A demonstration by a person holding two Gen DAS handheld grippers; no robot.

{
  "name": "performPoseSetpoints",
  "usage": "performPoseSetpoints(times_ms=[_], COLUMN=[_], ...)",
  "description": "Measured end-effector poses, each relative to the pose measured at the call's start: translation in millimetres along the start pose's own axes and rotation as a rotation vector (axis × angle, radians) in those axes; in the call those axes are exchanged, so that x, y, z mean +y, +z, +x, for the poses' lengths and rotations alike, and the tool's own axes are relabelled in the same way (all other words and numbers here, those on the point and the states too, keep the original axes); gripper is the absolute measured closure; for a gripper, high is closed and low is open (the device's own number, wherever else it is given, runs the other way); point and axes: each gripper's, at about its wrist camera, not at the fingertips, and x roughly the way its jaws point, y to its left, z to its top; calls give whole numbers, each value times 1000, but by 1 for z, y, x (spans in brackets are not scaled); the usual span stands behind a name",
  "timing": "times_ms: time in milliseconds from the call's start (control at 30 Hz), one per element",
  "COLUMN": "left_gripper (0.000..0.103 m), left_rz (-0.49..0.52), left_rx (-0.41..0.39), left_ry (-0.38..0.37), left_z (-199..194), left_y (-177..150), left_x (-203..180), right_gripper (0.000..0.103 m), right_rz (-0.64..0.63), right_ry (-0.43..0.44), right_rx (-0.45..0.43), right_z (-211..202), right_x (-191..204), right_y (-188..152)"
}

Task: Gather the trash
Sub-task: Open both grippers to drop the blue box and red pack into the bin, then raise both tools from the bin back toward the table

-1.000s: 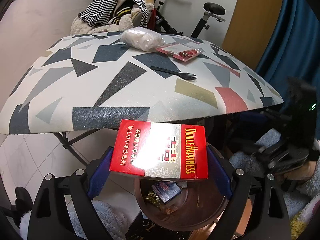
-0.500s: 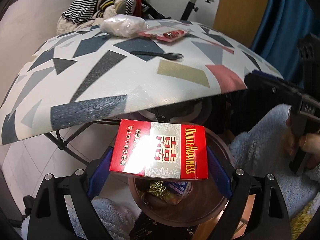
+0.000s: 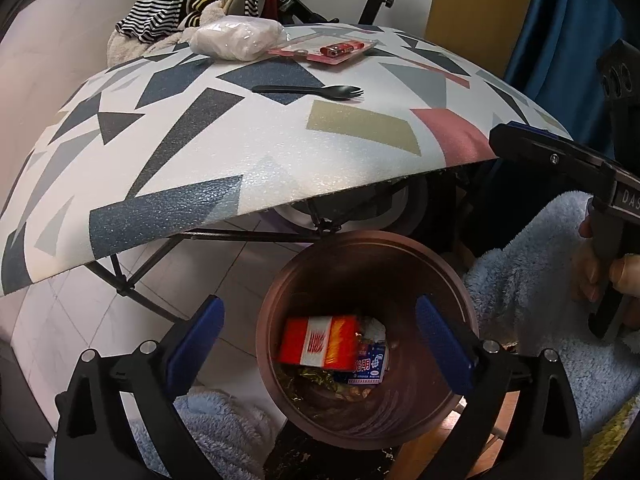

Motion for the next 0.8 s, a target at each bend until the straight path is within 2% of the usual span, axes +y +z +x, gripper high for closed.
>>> performPoseSetpoints(times_ms=[367,600,800], left_gripper=[8,6,6], left_rz=[-106,-146,-152], left_rx=[-96,-119,-135], left_ry=[66,107,111], left_z=[-20,-26,-31], left_y=[4,6,8], left_x=[21,31,36], right_gripper=[6,6,6], right_rz=[-15,-49,-57], right_ry=[0,-2,-12], right_rx=[24,44,57], right_z=[6,11,14], right_x=[4,10,11], right_y=[-2,-3,-4])
